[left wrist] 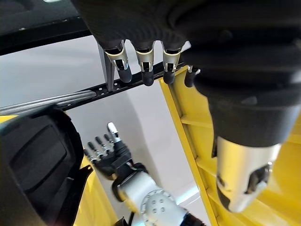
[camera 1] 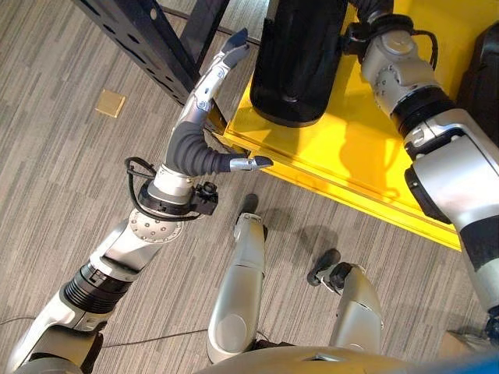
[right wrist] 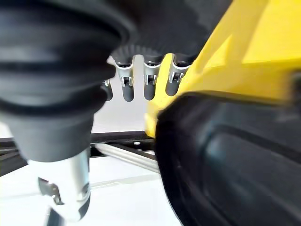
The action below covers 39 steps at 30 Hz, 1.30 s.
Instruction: Move parts from the plastic box to the shelf.
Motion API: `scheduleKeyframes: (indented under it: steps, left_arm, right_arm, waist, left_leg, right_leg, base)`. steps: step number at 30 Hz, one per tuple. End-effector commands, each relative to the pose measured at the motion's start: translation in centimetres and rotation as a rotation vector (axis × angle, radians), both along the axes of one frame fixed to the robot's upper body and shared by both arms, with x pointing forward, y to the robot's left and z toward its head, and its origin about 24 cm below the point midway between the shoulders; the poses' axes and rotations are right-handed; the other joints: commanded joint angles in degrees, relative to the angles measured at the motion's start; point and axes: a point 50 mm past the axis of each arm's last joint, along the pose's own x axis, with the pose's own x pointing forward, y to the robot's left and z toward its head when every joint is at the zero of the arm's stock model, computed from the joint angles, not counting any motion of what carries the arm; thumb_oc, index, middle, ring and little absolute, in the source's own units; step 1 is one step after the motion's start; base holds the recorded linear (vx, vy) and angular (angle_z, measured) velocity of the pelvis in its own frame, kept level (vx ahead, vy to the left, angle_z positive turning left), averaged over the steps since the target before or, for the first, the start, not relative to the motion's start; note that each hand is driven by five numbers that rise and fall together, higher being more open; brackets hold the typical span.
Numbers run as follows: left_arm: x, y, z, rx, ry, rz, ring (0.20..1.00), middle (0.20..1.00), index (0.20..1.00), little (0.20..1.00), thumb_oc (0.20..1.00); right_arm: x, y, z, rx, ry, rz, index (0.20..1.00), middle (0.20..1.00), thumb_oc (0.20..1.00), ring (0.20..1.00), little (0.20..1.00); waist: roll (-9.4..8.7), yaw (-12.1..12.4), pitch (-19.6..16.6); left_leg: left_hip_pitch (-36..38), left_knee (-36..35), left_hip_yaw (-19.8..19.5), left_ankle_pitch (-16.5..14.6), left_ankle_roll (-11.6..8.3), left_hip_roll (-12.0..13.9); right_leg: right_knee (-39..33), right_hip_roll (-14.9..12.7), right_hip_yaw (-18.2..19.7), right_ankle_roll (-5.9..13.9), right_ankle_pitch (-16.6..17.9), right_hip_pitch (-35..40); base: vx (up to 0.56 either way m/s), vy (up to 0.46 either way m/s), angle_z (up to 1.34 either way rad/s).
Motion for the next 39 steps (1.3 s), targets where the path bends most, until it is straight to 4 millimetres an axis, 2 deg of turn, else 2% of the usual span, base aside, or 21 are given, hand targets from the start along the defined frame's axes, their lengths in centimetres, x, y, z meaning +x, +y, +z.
scheduleKeyframes:
  steps: [1, 8, 13, 15, 19, 21, 23, 24, 26, 27, 28, 29, 30, 31, 32, 36, 38, 39]
  left_arm:
    - [-0.7, 3.6, 4.2, -0.118, -0.176, 0.145, 1.000, 1.000, 1.000, 1.000, 1.000]
    - [-0.8, 3.7, 4.5, -0.068, -0.199, 0.169, 1.000, 1.000, 1.000, 1.000, 1.000]
    - [-1.0, 4.2, 4.4, -0.022, -0.198, 0.212, 1.000, 1.000, 1.000, 1.000, 1.000]
    - [-1.1, 4.6, 4.1, 0.000, -0.190, 0.249, 1.000, 1.000, 1.000, 1.000, 1.000]
    - [-1.0, 5.1, 3.5, 0.051, -0.175, 0.311, 1.000, 1.000, 1.000, 1.000, 1.000]
    - [-0.6, 5.7, 2.7, 0.132, -0.152, 0.401, 1.000, 1.000, 1.000, 1.000, 1.000]
    - [-0.4, 6.0, 2.1, 0.171, -0.130, 0.434, 1.000, 1.000, 1.000, 1.000, 1.000]
    - [-0.4, 6.0, 2.0, 0.174, -0.127, 0.432, 1.000, 1.000, 1.000, 1.000, 1.000]
    - [-0.3, 6.8, 0.7, 0.218, -0.071, 0.491, 1.000, 1.000, 1.000, 1.000, 1.000]
    - [-0.3, 6.8, 0.6, 0.219, -0.070, 0.490, 1.000, 1.000, 1.000, 1.000, 1.000]
    - [-0.2, 7.4, -0.4, 0.252, -0.037, 0.539, 1.000, 1.000, 1.000, 1.000, 1.000]
    - [-0.3, 7.4, -0.5, 0.255, -0.034, 0.538, 1.000, 1.000, 1.000, 1.000, 1.000]
    - [-0.3, 7.7, -1.5, 0.263, 0.016, 0.544, 1.000, 1.000, 1.000, 1.000, 1.000]
    - [-0.3, 7.7, -1.5, 0.265, 0.019, 0.543, 1.000, 1.000, 1.000, 1.000, 1.000]
    - [-0.5, 7.8, -2.1, 0.265, 0.037, 0.552, 1.000, 1.000, 1.000, 1.000, 1.000]
    - [-0.3, 7.5, -2.9, 0.221, 0.072, 0.547, 1.000, 1.000, 1.000, 1.000, 1.000]
    - [-0.1, 7.3, -3.0, 0.216, 0.074, 0.542, 1.000, 1.000, 1.000, 1.000, 1.000]
    - [0.3, 7.1, -3.3, 0.151, 0.092, 0.526, 1.000, 1.000, 1.000, 1.000, 1.000]
  right_arm:
    - [-2.5, 0.6, 6.9, -0.020, -0.247, -0.007, 1.000, 1.000, 1.000, 1.000, 1.000]
    - [-3.1, 0.5, 7.6, -0.002, -0.298, 0.004, 1.000, 1.000, 1.000, 1.000, 1.000]
    - [-3.7, 2.2, 6.9, -0.019, -0.338, 0.092, 1.000, 1.000, 1.000, 1.000, 1.000]
    - [-4.8, 3.4, 6.7, 0.011, -0.392, 0.191, 1.000, 1.000, 1.000, 1.000, 1.000]
    - [-6.8, 3.6, 6.3, 0.057, -0.482, 0.315, 1.000, 1.000, 1.000, 1.000, 1.000]
    - [-9.3, 2.1, 5.2, 0.077, -0.586, 0.388, 1.000, 1.000, 1.000, 1.000, 1.000]
    - [-9.9, 1.4, 3.5, 0.092, -0.598, 0.407, 1.000, 1.000, 1.000, 1.000, 1.000]
    - [-10.0, 1.4, 3.3, 0.094, -0.595, 0.405, 1.000, 1.000, 1.000, 1.000, 1.000]
    - [-11.6, 0.7, 0.7, 0.071, -0.605, 0.456, 1.000, 1.000, 1.000, 1.000, 1.000]
    - [-11.6, 0.7, 0.6, 0.071, -0.604, 0.455, 1.000, 1.000, 1.000, 1.000, 1.000]
    - [-12.4, 0.1, -1.1, 0.074, -0.604, 0.473, 1.000, 1.000, 1.000, 1.000, 1.000]
    - [-12.5, 0.0, -1.3, 0.076, -0.600, 0.472, 1.000, 1.000, 1.000, 1.000, 1.000]
    - [-12.9, -0.1, -3.3, 0.106, -0.564, 0.494, 1.000, 1.000, 1.000, 1.000, 1.000]
    - [-12.9, -0.2, -3.4, 0.108, -0.561, 0.493, 1.000, 1.000, 1.000, 1.000, 1.000]
    - [-13.3, -0.4, -5.2, 0.135, -0.529, 0.504, 1.000, 1.000, 1.000, 1.000, 1.000]
    - [-14.6, -0.7, -8.2, 0.162, -0.476, 0.527, 1.000, 1.000, 1.000, 1.000, 1.000]
    - [-15.0, -0.9, -8.7, 0.164, -0.467, 0.523, 1.000, 1.000, 1.000, 1.000, 1.000]
    - [-15.6, -1.0, -10.0, 0.195, -0.438, 0.540, 1.000, 1.000, 1.000, 1.000, 1.000]
  waist:
    - [-3.20, 1.17, 0.31]
    - [-3.94, -1.06, -0.38]
    - [-4.11, -3.11, -0.55]
    - [-4.08, -4.28, -0.48]
    - [-3.99, -5.96, -0.39]
    - [-3.62, -7.72, -0.23]
    - [-3.40, -8.14, -0.27]
    - [-3.52, -8.06, -0.40]
    - [-3.17, -9.06, -0.34]
    - [-3.20, -9.03, -0.36]
    - [-2.72, -9.89, -0.11]
    - [-2.86, -9.74, -0.29]
    - [-2.48, -10.32, -0.04]
    - [-2.55, -10.26, -0.16]
    - [-2.30, -10.65, -0.13]
    - [-2.31, -12.11, -0.43]
    - [-2.34, -12.31, -0.58]
    - [-2.42, -13.14, -0.72]
  left_leg:
    - [0.14, 4.24, 6.29, -6.65, 6.47, -1.26]
    - [2.55, 2.60, 6.98, -6.14, 6.19, -0.46]
    - [4.63, 1.93, 7.73, -5.70, 5.92, 0.34]
    - [5.82, 1.42, 8.16, -5.51, 5.77, 0.75]
    - [7.18, 0.64, 8.78, -5.13, 5.53, 1.42]
    - [7.97, -0.63, 9.65, -3.08, 5.75, 1.84]
    - [8.84, -0.94, 9.93, -2.97, 5.76, 1.83]
    - [8.97, -1.06, 9.94, -2.92, 5.76, 1.80]
    - [10.46, -1.71, 10.61, -2.70, 5.64, 2.20]
    - [10.51, -1.74, 10.62, -2.69, 5.64, 2.20]
    - [11.27, -2.01, 11.06, -2.62, 5.70, 2.46]
    - [11.43, -2.10, 11.14, -2.61, 5.71, 2.47]
    - [12.09, -2.42, 11.46, -2.42, 5.66, 2.73]
    - [12.23, -2.51, 11.49, -2.40, 5.66, 2.73]
    - [12.92, -3.03, 11.76, -2.20, 5.54, 2.85]
    - [13.93, -3.55, 12.13, -1.95, 5.17, 3.20]
    - [14.21, -3.79, 12.13, -1.86, 5.10, 3.24]
    - [14.65, -4.23, 12.18, -1.57, 4.87, 3.58]
  right_leg:
    - [-5.53, 1.92, 4.96, 2.45, 4.87, 5.57]
    - [-7.12, 2.61, 5.83, 2.19, 5.43, 6.74]
    - [-7.90, 2.98, 6.65, 1.83, 5.57, 7.68]
    - [-8.46, 3.31, 7.20, 1.61, 5.58, 8.32]
    - [-9.21, 3.42, 7.76, 1.35, 5.68, 8.96]
    - [-10.08, 3.13, 7.68, 0.77, 6.93, 9.22]
    - [-10.36, 3.09, 7.82, 0.73, 6.94, 9.74]
    - [-10.45, 3.07, 7.80, 0.73, 6.97, 9.86]
    - [-11.17, 2.97, 8.15, 0.77, 7.07, 10.78]
    - [-11.20, 2.97, 8.15, 0.77, 7.08, 10.82]
    - [-11.64, 3.00, 8.73, 0.94, 7.34, 11.06]
    - [-11.73, 3.01, 8.78, 0.95, 7.37, 11.16]
    - [-12.02, 3.02, 9.02, 0.92, 7.36, 11.59]
    - [-12.10, 3.02, 9.02, 0.91, 7.38, 11.70]
    - [-12.13, 2.92, 9.19, 0.90, 7.32, 11.95]
    - [-12.21, 2.98, 9.78, 0.84, 7.11, 12.38]
    - [-12.43, 3.01, 9.87, 0.83, 7.13, 12.58]
    - [-12.57, 3.04, 10.12, 0.74, 7.15, 12.72]
  base:
    - [-0.04, -0.006, -0.08]
    - [-0.04, -0.009, -0.11]
    - [-0.05, -0.012, -0.10]
    - [-0.06, -0.007, -0.21]
    - [-0.04, -0.013, -0.18]
    - [-0.13, -0.018, -0.08]
    - [-0.06, -0.022, -0.14]
    - [-0.02, -0.040, -0.22]
    - [-0.02, -0.040, -0.15]
    - [-0.02, -0.015, -0.06]
    - [-0.01, -0.002, -0.10]
    - [-0.03, -0.029, -0.10]
    - [-0.01, -0.028, -0.11]
    - [-0.03, -0.042, -0.09]
    - [-0.01, -0.024, -0.08]
    - [-0.01, -0.030, -0.07]
    - [0.00, 0.000, 0.00]
    - [0.00, 0.000, 0.00]
